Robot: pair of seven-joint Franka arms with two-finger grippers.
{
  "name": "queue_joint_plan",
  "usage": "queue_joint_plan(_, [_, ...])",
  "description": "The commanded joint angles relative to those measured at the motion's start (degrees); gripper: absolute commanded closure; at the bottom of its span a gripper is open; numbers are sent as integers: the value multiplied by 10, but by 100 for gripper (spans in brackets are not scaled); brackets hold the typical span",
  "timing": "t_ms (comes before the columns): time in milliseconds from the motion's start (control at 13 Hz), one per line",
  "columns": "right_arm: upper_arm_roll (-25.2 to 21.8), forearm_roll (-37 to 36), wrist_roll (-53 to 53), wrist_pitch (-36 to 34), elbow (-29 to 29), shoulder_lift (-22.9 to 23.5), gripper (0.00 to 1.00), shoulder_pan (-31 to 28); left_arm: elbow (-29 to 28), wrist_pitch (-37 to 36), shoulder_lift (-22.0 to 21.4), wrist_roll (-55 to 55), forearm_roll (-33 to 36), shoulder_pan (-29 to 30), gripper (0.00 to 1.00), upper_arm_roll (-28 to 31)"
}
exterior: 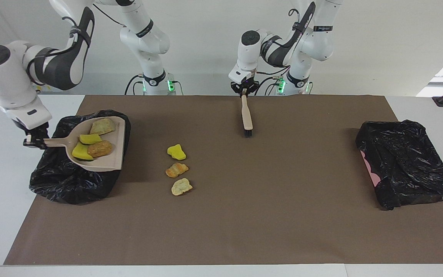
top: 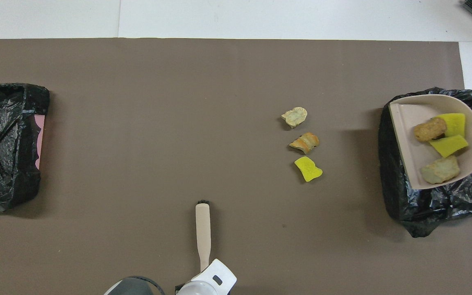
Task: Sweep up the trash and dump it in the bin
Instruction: 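Carry the loaded dustpan with the right gripper over the nearer black bin, then tilt the dustpan with the right gripper to dump debris into the bin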
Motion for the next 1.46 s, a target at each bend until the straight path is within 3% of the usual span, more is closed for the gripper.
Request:
queue_joint_plan(0, [7,-55,-9,0,7,-13,100,-30,-18,8,-18,-1,-30,-10,100,11])
queue_joint_plan(308, [7,-168,34,26,-21,-31,100,-44,38,-82,11,10,-39,-1,100,13])
queue_joint_plan(385, [7,-198,66,34,-35,-38,100,-44,40,-85,13,22,-56,-1,90,14])
queue_joint_plan(539, [8,-258,139,48,-71,-58,100,-39,40,-88,15,77,-83,13,65,15])
queue_joint_plan(617, [8,-282,185,49,-95,-71,100,-36,40,-89,16,88,-84,19,41,15])
queue_joint_plan(694, [9,-312,222,49,-121,-87,100,-30,43,-90,21,93,-84,20,6,15])
queue_joint_plan(771, [9,-335,247,48,-147,-103,100,-14,59,-92,28,101,-78,22,0,16])
queue_joint_plan(925, [9,-385,299,42,-195,-136,100,-5,118,-107,58,116,-42,62,0,17])
queue_joint_plan(1079, [8,-445,307,39,-200,-143,100,0,204,-170,95,142,10,97,0,17])
queue_joint_plan(1233, [8,-502,307,38,-199,-153,100,-4,258,-168,108,214,22,166,0,17])
queue_joint_plan(1387, [9,-505,305,32,-198,-166,100,-3,307,-175,113,274,74,226,0,17])
